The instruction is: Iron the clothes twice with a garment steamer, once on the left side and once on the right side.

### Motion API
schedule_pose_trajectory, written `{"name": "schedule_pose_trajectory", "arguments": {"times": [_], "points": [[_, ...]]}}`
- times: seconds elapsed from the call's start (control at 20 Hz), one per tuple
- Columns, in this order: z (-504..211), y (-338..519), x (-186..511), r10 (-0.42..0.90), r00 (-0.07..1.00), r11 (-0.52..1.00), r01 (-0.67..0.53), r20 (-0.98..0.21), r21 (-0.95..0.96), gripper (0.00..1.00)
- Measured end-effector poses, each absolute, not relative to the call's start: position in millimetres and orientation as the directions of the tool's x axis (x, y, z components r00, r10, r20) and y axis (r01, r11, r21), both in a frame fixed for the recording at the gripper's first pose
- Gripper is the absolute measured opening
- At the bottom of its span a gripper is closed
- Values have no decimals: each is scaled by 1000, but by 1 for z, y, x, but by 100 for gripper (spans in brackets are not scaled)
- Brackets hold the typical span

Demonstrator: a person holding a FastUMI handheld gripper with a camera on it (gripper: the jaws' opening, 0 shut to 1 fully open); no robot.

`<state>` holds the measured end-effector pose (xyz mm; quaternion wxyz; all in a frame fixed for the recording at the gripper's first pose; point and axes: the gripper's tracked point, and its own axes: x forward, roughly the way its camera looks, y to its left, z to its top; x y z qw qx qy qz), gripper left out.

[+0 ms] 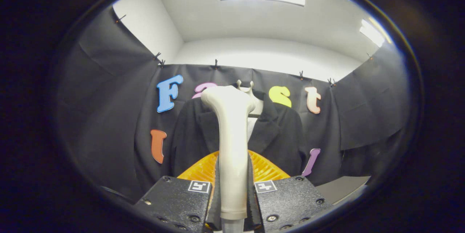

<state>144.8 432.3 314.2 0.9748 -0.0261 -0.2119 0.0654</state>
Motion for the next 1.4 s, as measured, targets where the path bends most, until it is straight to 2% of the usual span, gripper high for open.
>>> {"name": "schedule_pose_trajectory", "arguments": {"times": [0.3,0.45,0.8,1.4], "points": [[352,457,173,95,888,992,-48,449,-114,31],[353,469,190,79,902,991,-25,425,-132,31],[300,480,204,88,940,986,-36,331,-161,31],[207,464,180,112,974,982,-80,195,-169,31]]}}
